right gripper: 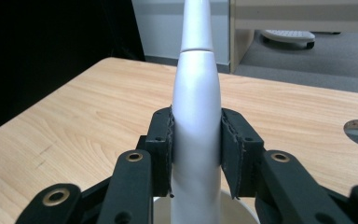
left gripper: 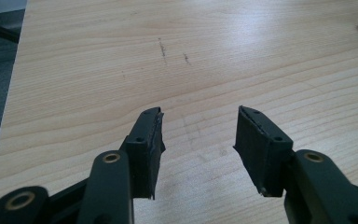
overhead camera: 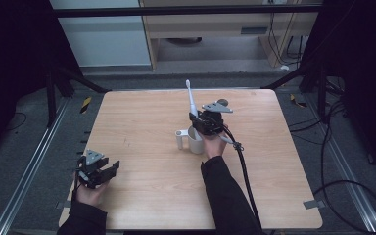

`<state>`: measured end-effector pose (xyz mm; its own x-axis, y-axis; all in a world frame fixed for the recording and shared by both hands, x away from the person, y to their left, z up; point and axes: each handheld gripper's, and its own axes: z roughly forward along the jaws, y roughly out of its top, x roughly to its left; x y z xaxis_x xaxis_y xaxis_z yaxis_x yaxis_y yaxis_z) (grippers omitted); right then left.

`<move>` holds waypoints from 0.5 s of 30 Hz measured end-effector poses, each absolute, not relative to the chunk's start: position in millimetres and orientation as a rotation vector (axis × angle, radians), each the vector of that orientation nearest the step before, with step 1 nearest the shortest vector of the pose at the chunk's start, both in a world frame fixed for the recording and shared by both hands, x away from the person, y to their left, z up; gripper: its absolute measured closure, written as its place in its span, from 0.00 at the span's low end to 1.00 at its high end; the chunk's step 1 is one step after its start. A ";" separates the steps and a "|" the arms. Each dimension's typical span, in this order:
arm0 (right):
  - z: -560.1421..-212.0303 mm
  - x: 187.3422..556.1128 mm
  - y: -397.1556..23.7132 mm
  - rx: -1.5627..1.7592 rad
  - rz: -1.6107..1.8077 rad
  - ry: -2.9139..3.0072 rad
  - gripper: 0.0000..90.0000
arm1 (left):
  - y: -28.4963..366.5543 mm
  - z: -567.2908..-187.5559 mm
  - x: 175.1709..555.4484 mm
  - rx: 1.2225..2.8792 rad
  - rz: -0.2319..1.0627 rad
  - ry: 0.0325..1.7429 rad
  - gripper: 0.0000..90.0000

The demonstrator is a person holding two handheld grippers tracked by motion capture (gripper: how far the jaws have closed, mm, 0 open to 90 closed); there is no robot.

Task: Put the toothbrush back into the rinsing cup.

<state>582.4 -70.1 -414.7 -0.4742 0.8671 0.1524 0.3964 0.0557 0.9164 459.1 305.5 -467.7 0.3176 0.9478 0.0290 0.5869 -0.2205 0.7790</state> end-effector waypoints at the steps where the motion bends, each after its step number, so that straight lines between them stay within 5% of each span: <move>1: -415.2 582.7 -70.0 1.265 1.402 1.909 0.74 | 305.6 -467.8 459.1 1.912 0.683 1.356 0.56; 15: -418.5 583.9 -72.3 1.277 1.319 1.994 0.74 | 305.5 -467.9 459.2 1.913 0.683 1.357 0.56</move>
